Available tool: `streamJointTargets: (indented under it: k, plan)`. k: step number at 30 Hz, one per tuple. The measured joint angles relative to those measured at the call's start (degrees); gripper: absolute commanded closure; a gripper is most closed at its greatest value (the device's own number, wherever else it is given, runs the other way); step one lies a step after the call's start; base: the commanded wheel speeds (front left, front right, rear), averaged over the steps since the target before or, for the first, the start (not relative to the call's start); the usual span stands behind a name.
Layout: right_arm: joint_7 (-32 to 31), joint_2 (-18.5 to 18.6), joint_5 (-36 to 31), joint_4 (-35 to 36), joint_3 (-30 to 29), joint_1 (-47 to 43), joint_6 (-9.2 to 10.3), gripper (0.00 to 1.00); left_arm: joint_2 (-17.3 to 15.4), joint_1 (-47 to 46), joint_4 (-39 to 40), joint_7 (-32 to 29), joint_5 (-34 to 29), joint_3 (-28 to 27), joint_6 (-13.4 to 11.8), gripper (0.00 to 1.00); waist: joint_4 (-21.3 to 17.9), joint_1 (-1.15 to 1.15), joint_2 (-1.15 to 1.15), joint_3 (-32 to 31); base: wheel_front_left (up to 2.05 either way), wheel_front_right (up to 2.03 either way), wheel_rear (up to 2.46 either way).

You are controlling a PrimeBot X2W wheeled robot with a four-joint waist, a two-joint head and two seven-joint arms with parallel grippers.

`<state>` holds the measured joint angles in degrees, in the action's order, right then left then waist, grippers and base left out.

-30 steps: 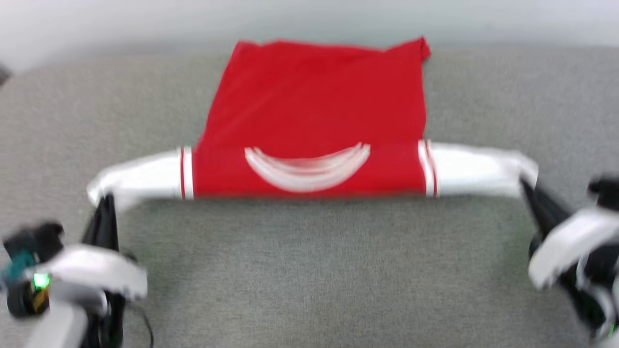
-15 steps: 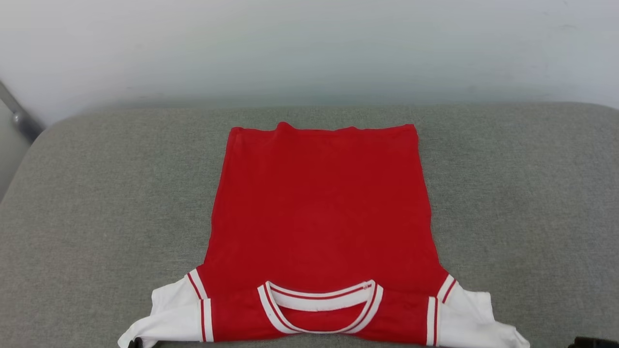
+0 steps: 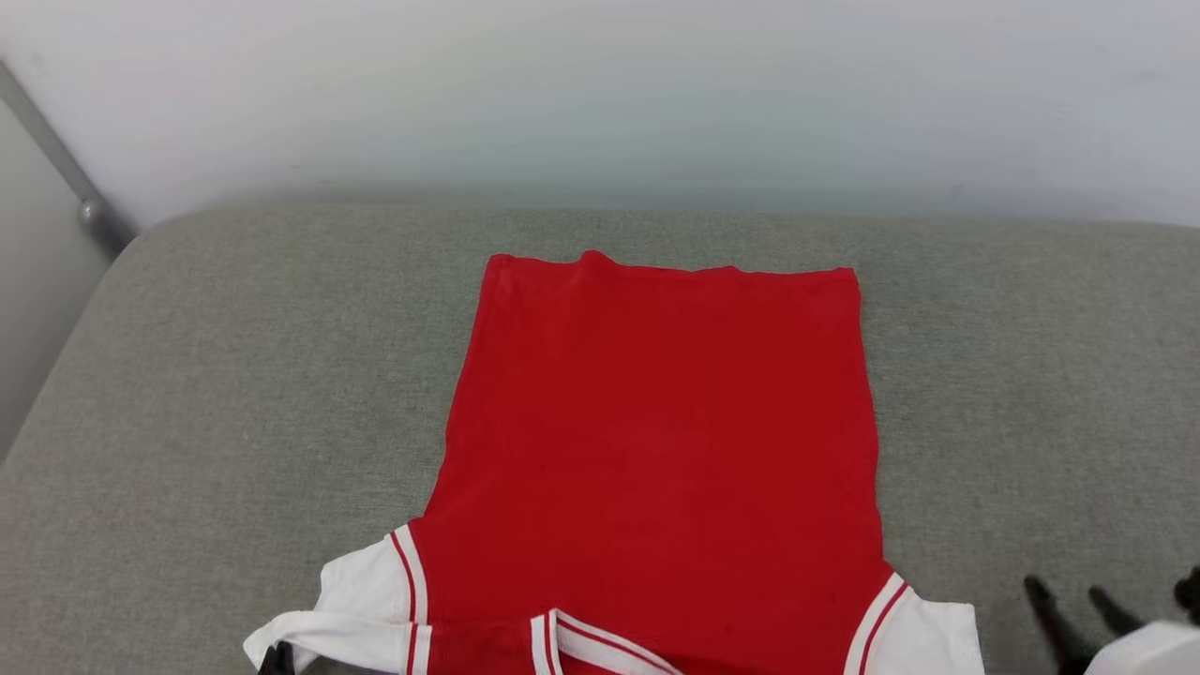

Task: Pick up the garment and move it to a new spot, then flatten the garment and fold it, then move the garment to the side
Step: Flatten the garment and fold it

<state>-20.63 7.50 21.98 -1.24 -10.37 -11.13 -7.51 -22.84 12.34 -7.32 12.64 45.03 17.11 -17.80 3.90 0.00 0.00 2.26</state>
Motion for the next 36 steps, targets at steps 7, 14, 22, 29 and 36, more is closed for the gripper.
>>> streamJointTargets:
  k: [7, 14, 22, 29, 36]
  plan:
    - [-1.0, 2.2, 1.0, -7.0, -5.4, 18.7, 0.00, 0.00, 1.2, -3.9, 1.9, 0.9, -1.6, 1.0, 0.7, 1.00, 2.7, 0.01, 0.00, 2.7, 0.00, 0.00, 0.00]
    - [-10.9, 5.6, 0.6, -21.5, -6.0, 38.4, 0.00, 0.00, 2.1, -9.2, 3.9, 1.2, -4.5, 3.9, 2.2, 1.00, 6.9, 0.01, 0.00, 7.6, 0.00, 0.00, 0.00]
    - [-26.6, 8.8, -6.6, -32.5, -9.8, 56.9, 0.00, 0.00, 4.4, -14.2, 6.0, 1.5, -6.9, 6.7, 3.8, 1.00, 12.7, 0.02, 0.00, 14.5, 0.00, 0.00, 0.00]
    - [-35.8, 9.0, -16.1, -34.8, -14.8, 66.1, 0.00, 0.00, 7.1, -16.7, 7.9, 1.9, -9.1, 9.2, 5.3, 1.00, 17.0, 0.02, 0.00, 21.0, 0.00, 0.00, 0.00]
    - [-40.6, 7.3, -22.2, -34.8, -19.8, 68.6, 0.00, 0.00, 8.8, -17.7, 8.2, 2.2, -10.1, 9.3, 6.7, 1.00, 19.7, 0.01, 0.00, 25.5, 0.00, 0.00, 0.00]
